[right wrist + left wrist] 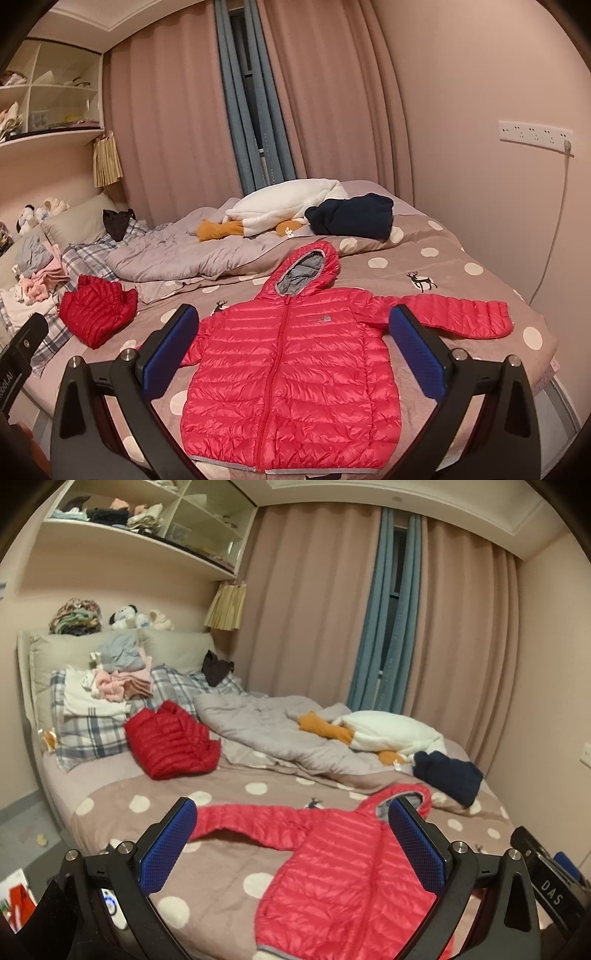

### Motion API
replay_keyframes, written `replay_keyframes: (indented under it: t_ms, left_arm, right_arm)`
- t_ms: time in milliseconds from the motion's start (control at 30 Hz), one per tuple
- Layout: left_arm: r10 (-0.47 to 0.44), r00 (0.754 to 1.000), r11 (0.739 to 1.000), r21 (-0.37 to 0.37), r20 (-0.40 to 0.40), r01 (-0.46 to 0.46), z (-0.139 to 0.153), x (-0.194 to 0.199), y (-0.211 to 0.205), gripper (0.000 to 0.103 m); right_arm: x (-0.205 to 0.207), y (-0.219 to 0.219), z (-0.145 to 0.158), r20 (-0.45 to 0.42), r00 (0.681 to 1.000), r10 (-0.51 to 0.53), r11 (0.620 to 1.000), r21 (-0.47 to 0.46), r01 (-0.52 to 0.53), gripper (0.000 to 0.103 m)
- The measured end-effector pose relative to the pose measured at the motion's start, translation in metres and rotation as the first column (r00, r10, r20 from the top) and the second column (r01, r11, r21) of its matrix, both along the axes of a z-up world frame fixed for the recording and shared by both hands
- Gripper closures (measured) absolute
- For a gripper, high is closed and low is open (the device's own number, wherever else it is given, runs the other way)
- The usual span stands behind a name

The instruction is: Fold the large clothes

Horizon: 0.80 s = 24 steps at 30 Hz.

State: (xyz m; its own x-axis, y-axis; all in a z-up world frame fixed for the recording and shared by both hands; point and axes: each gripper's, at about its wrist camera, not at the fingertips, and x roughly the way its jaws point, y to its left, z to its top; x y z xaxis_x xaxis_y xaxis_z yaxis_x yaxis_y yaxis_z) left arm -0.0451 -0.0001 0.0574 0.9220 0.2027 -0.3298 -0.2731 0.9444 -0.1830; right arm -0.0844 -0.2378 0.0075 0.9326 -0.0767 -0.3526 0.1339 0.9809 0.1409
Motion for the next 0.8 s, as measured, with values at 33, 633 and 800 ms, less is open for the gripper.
replay_keyframes:
  t_ms: [33,633,800]
  left_arm:
    - [-0.004,1.0,1.0,-0.002,0.001,0.004,0.0,0.0,0.0,0.001]
    - [0.001,0.999,0.985,-0.172,-0.043,-0.008,-0.047,0.127,0.081,0.001]
    - [0.093,0.978,0.952,-0.272,-0.186,-0.142,-0.123,0.196,0.145,0.001]
  right_arm:
    - [-0.001,-0.002,0.0,0.0,1.0,-0.001,1.0,0.002,0.001,0.0]
    - [0.074,-0.129,-0.021,-0.097,0.988,-0.117,0.989,0.084,0.125,0.0]
    - [0.127,-0.21,-0.059,-0.211,0.924,-0.32,0.935,0.084,0.343,0.0]
